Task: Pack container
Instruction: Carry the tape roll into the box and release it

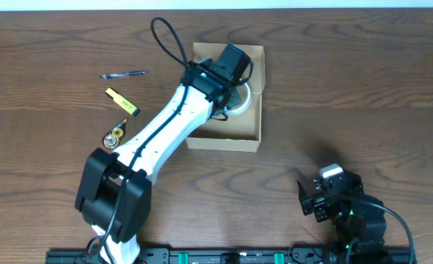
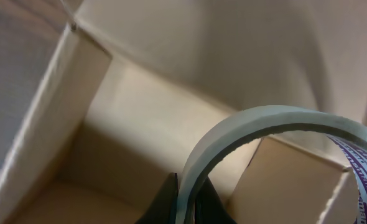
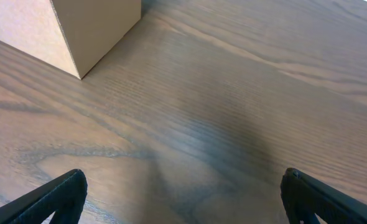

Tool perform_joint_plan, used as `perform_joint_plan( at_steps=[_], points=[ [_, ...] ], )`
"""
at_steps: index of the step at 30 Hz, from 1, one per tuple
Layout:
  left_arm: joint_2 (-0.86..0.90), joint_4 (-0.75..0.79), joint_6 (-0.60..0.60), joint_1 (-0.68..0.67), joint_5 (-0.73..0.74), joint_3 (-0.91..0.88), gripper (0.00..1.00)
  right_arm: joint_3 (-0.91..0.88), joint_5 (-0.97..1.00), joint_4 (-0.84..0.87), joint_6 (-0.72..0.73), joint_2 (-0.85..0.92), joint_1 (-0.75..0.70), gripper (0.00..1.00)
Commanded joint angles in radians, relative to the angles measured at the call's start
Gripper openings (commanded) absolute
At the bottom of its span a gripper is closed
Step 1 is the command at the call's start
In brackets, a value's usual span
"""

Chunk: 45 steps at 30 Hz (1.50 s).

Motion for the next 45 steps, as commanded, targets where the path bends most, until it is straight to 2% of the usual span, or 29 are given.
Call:
perform_joint_plan(
  at_steps=[1,6,10,29,32,33,36,39,45],
  points=[
    [0.015,-0.022,-0.046,-0.007,0.003,0.017,0.06,-0.003,0.003,-0.002,0.010,-0.006,-0.008,0.99],
    [0.016,-0.077,-0.050,-0.015,-0.007,0.017,0.06,-0.003,0.003,-0.002,0.010,-0.006,-0.008,0.99],
    [0.015,-0.168,-0.110,-0.020,-0.042,0.016,0.06,-0.003,0.003,-0.002,0.010,-0.006,-0.008,0.99],
    [0.043,-0.121,-0.162,-0.021,-0.093,-0.056,0.06,-0.003,0.003,-0.002,0.010,-0.006,-0.008,0.99],
    [0.043,-0.121,-0.161,-0.021,-0.094,-0.057,0.11,-0.003,0.003,-0.002,0.010,-0.006,-0.008,0.99],
    [0.043,-0.120,-0.161,-0.021,-0.094,-0.057,0.18,-0.003,0.003,-0.002,0.010,-0.006,-0.008,0.99],
    [0.043,-0.113,-0.161,-0.021,-0.094,-0.057,0.18,-0.003,0.003,-0.002,0.010,-0.006,-0.008,0.99],
    [0.043,-0.105,-0.161,-0.021,-0.095,-0.057,0.24,-0.003,0.003,-0.002,0.010,-0.006,-0.008,0.99],
    [0.010,-0.054,-0.163,-0.018,-0.154,-0.057,0.25,-0.003,0.003,-0.002,0.010,-0.006,-0.008,0.99]
  ],
)
